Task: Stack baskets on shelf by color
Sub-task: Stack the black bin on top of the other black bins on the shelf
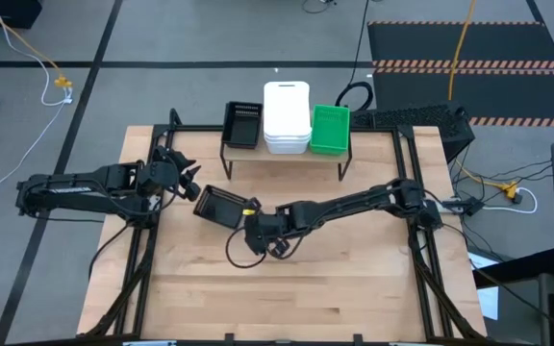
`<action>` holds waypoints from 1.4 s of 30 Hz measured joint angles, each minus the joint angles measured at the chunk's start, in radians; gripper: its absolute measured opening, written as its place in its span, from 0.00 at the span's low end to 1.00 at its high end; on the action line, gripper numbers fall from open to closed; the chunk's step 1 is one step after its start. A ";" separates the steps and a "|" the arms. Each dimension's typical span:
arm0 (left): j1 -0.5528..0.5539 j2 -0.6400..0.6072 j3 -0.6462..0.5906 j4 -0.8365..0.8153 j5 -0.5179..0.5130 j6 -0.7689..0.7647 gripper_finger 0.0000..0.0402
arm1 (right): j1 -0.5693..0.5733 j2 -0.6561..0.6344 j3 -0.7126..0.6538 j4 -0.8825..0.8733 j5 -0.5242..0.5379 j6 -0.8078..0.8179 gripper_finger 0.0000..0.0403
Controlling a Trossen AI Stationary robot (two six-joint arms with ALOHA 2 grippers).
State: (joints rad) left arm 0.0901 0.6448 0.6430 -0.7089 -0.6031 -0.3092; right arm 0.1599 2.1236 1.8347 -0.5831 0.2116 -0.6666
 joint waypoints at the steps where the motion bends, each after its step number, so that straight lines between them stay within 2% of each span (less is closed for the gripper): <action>1: 0.000 0.000 0.000 0.001 0.000 0.000 0.26 | -0.005 0.005 0.000 0.021 0.002 -0.051 0.31; 6: 0.002 0.000 0.000 0.007 0.000 0.011 0.26 | -0.051 0.034 0.000 0.190 -0.010 -0.230 0.38; 9: 0.002 0.000 0.000 0.006 0.000 0.008 0.26 | -0.096 0.041 0.000 0.215 -0.072 -0.275 0.39; 17: 0.003 0.001 0.000 0.031 -0.003 0.007 0.26 | -0.200 0.093 0.000 0.196 -0.229 -0.284 0.37; 25: 0.006 0.001 0.000 0.033 -0.004 -0.005 0.26 | -0.226 0.148 0.000 0.233 -0.320 -0.288 0.36; 30: 0.010 0.001 0.000 0.033 -0.008 -0.014 0.26 | -0.224 0.169 0.000 0.234 -0.336 -0.283 0.27; 35: 0.010 0.001 0.000 0.026 -0.008 -0.024 0.26 | -0.224 0.154 0.000 0.222 -0.428 -0.208 0.04; 42: 0.010 0.001 0.000 -0.045 -0.008 -0.061 0.26 | -0.197 0.024 0.000 0.196 -0.566 -0.076 0.01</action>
State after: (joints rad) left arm 0.0996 0.6456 0.6430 -0.7539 -0.6108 -0.3706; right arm -0.0372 2.1475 1.8347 -0.3871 -0.3542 -0.7424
